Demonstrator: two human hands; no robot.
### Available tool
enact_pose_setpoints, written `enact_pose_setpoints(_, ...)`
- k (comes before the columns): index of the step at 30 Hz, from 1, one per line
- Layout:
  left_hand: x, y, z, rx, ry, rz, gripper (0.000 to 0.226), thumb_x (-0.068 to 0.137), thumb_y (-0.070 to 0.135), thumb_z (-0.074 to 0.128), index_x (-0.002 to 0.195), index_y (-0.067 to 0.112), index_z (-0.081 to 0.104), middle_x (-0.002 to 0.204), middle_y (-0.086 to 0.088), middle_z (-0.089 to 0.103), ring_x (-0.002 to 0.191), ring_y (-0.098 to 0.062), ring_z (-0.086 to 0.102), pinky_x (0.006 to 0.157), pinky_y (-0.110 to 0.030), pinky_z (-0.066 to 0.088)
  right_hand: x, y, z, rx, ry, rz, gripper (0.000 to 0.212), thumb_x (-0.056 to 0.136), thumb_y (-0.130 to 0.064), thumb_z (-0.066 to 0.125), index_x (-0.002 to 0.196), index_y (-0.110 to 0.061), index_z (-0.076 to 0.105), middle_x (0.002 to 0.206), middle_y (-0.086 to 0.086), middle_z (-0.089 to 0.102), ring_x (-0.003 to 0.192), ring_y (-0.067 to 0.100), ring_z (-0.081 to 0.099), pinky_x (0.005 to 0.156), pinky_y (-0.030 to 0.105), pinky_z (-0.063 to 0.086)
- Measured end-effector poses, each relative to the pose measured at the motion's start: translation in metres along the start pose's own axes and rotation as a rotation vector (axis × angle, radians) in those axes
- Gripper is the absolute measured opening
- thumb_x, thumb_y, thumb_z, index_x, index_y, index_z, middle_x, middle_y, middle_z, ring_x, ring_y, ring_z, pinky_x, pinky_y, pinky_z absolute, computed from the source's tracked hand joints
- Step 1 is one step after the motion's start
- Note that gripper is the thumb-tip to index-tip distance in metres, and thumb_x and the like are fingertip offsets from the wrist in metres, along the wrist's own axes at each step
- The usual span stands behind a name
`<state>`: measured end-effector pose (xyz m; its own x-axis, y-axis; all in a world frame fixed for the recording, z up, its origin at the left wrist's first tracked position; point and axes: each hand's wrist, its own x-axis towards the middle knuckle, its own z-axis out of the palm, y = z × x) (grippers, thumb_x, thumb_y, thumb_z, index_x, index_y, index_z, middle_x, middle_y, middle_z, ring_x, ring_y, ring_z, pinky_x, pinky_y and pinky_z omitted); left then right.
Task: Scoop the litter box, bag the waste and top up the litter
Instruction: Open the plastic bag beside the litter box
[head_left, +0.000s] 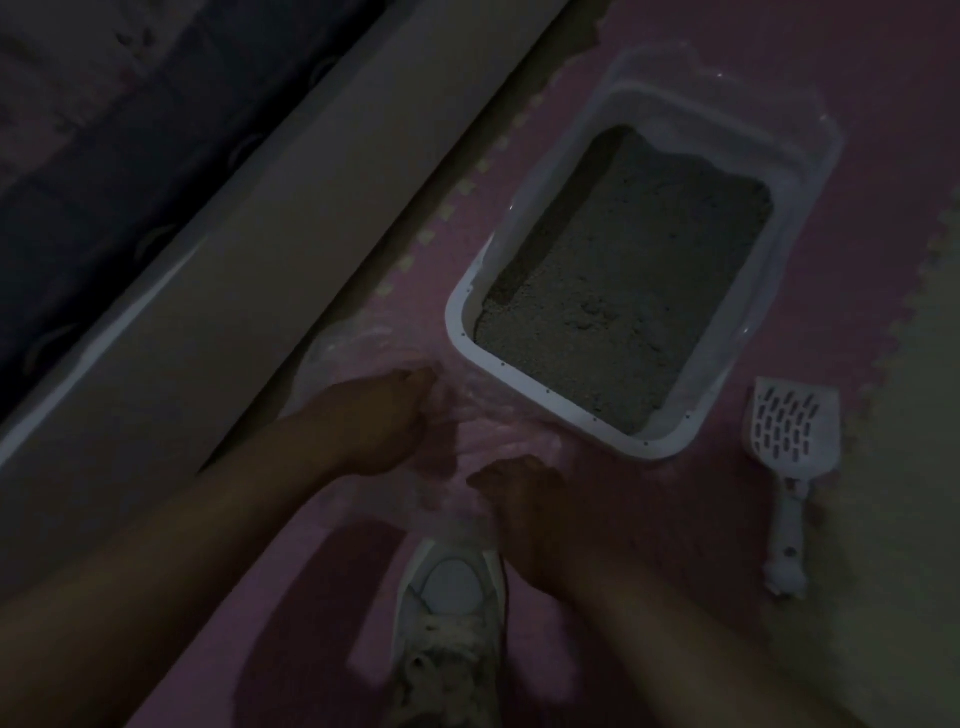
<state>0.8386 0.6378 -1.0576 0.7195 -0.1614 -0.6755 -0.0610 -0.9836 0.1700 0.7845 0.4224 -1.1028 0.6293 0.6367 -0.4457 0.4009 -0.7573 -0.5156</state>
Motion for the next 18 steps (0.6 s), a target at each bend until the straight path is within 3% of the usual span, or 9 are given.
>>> enact_pose_setpoints(2,0.006,0.001,-0.001,0.023,-0.034,0.001,0.066,0.105,0.033,0.041,0.160,0.017,0.009,0.161,-0.009,0.033,0.141,-0.027,0.042,0.110,-0.037,0.039,-0.010,-0.004,-0.005,0.042,0.176,0.038,0.047,0.091,-0.023,0.043,0.134,-0.019,0.061,0.132,0.006,0.063,0.120,0.028,0.057,0.102,0.042,0.046)
enact_pose_setpoints(6,0.010,0.000,-0.003,-0.009,-0.094,-0.008,0.068,0.103,0.033,0.046,0.159,0.011,0.015,0.160,-0.010,0.036,0.139,-0.025,0.044,0.107,-0.028,0.037,-0.052,0.008,-0.024,0.242,0.535,0.265,0.028,0.093,-0.034,0.048,0.109,-0.026,0.069,0.102,-0.007,0.066,0.092,0.008,0.060,0.082,0.026,0.051)
enact_pose_setpoints(8,0.010,-0.003,-0.005,-0.017,-0.103,-0.008,0.068,0.104,0.034,0.046,0.160,0.012,0.014,0.161,-0.008,0.035,0.142,-0.023,0.042,0.110,-0.027,0.034,-0.075,0.031,-0.029,0.259,0.673,0.391,0.017,0.086,-0.031,0.054,0.087,-0.021,0.068,0.082,-0.005,0.061,0.076,0.012,0.058,0.065,0.024,0.044)
enact_pose_setpoints(10,0.008,-0.004,-0.006,-0.008,-0.135,-0.010,0.068,0.105,0.033,0.043,0.161,0.016,0.009,0.166,-0.004,0.024,0.149,-0.019,0.031,0.115,-0.024,0.025,-0.097,0.062,-0.033,0.233,0.792,0.611,0.003,0.083,-0.015,0.066,0.079,-0.014,0.065,0.074,-0.001,0.057,0.069,0.020,0.055,0.060,0.030,0.039)
enact_pose_setpoints(14,0.006,0.001,-0.011,0.002,-0.153,-0.002,0.071,0.104,0.040,0.044,0.161,0.020,0.007,0.168,0.000,0.017,0.151,-0.017,0.025,0.119,-0.026,0.022,-0.132,0.121,-0.038,0.259,0.798,1.020,0.016,0.088,-0.023,0.069,0.096,-0.010,0.065,0.094,0.016,0.067,0.086,0.035,0.064,0.070,0.037,0.046)
enact_pose_setpoints(18,0.005,0.012,-0.015,0.012,-0.149,0.050,0.068,0.103,0.041,0.046,0.160,0.022,0.014,0.166,0.001,0.022,0.150,-0.017,0.028,0.119,-0.029,0.025,-0.139,0.151,-0.033,0.335,0.698,1.146,0.023,0.082,-0.030,0.074,0.092,-0.014,0.060,0.104,0.020,0.069,0.097,0.037,0.065,0.075,0.038,0.047)
